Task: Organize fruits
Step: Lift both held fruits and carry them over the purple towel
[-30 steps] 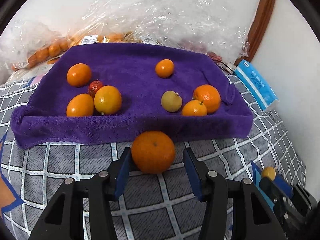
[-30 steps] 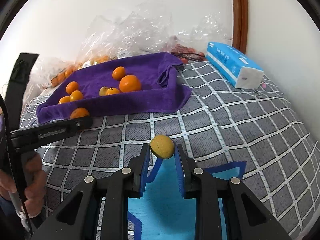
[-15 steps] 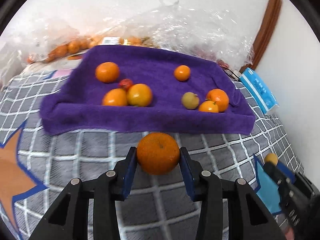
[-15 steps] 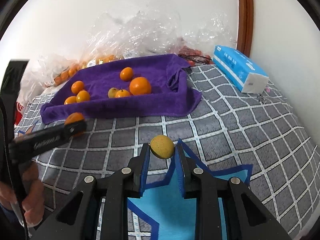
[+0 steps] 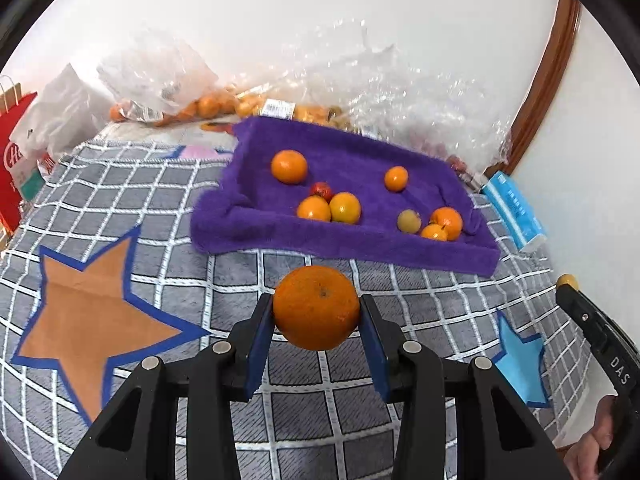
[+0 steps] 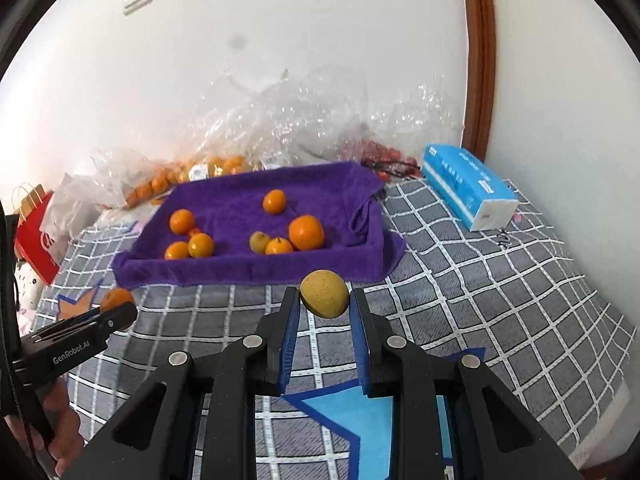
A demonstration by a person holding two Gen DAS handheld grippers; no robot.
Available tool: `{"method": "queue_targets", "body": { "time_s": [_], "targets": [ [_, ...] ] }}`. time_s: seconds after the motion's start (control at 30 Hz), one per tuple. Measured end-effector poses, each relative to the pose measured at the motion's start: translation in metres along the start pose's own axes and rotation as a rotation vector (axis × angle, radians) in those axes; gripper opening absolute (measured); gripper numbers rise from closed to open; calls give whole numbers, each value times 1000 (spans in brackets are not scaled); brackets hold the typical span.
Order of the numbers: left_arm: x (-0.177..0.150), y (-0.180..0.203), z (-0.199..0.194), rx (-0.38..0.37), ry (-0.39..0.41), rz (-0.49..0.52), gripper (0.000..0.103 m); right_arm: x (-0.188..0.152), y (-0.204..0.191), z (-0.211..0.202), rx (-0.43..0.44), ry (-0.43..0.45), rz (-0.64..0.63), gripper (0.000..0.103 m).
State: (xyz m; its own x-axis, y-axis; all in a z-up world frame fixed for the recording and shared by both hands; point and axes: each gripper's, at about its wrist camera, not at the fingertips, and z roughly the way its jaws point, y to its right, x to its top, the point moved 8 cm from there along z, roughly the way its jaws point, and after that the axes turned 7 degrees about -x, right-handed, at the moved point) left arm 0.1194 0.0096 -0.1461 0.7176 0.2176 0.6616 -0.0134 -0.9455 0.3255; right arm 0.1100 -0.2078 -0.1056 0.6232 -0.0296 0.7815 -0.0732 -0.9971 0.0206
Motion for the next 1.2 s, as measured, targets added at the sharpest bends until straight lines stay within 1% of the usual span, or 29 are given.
{"method": "queue_targets", "body": {
  "time_s": [0.2, 0.53, 0.8, 1.2],
  "targets": [
    [12, 3, -21, -15, 41, -2, 40, 11, -5, -16, 7, 23, 3, 25],
    [40, 13, -38, -33, 70, 2, 40, 43, -8, -35, 7, 66, 9, 25],
    [55, 20, -39, -36, 82, 2, 40, 62, -9, -40, 5, 94, 2, 25],
    [79, 28, -32, -30, 89, 15, 40, 82, -11, -32, 13, 101, 0, 25]
  ]
}}
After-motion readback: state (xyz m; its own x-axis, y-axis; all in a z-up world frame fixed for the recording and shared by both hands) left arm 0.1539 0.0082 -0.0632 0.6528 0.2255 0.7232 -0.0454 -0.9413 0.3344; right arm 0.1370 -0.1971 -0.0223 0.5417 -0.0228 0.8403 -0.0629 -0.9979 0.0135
